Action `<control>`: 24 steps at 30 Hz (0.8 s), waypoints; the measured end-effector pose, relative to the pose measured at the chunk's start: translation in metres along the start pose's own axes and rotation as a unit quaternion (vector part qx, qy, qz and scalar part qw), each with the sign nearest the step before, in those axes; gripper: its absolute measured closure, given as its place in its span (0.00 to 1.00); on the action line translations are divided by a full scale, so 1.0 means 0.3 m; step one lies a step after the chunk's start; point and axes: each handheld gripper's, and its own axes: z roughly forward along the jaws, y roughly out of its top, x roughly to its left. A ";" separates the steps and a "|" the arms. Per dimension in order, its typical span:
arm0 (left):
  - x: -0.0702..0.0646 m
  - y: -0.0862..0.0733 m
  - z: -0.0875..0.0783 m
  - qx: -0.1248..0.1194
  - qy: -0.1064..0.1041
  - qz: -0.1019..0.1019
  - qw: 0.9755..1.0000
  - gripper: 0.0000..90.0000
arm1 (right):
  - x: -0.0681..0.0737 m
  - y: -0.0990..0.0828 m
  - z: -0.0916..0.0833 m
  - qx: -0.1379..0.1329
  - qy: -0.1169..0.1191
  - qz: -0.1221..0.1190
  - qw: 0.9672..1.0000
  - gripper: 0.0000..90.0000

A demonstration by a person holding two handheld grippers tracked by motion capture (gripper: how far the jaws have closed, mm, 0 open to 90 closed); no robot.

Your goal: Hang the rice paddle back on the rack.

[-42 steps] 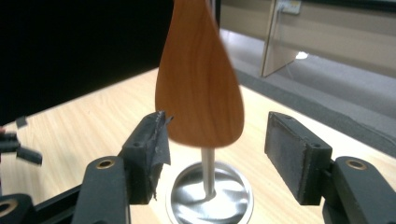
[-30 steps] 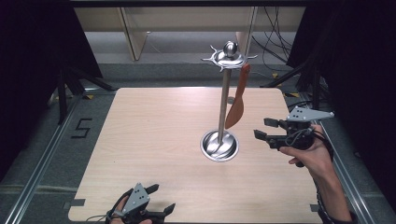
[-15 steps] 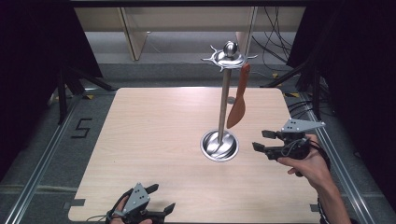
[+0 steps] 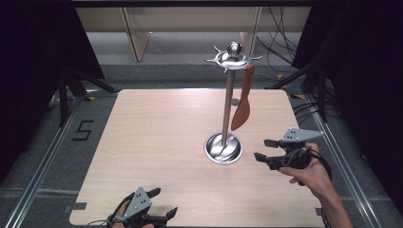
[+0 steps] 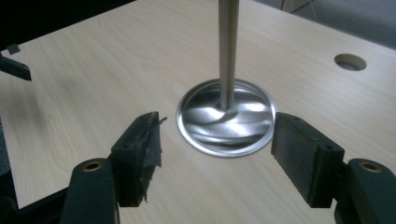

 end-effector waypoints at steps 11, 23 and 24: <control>-0.001 0.000 -0.001 0.004 0.001 0.005 1.000 0.16 | 0.007 -0.061 0.030 0.026 0.012 0.001 1.000 0.36; 0.001 -0.004 0.007 0.001 -0.002 -0.001 1.000 0.16 | 0.025 -0.107 0.071 0.038 0.025 -0.005 0.999 0.35; 0.002 -0.003 0.004 0.008 0.003 0.005 1.000 0.16 | 0.032 -0.116 0.076 0.033 0.021 0.009 0.999 0.35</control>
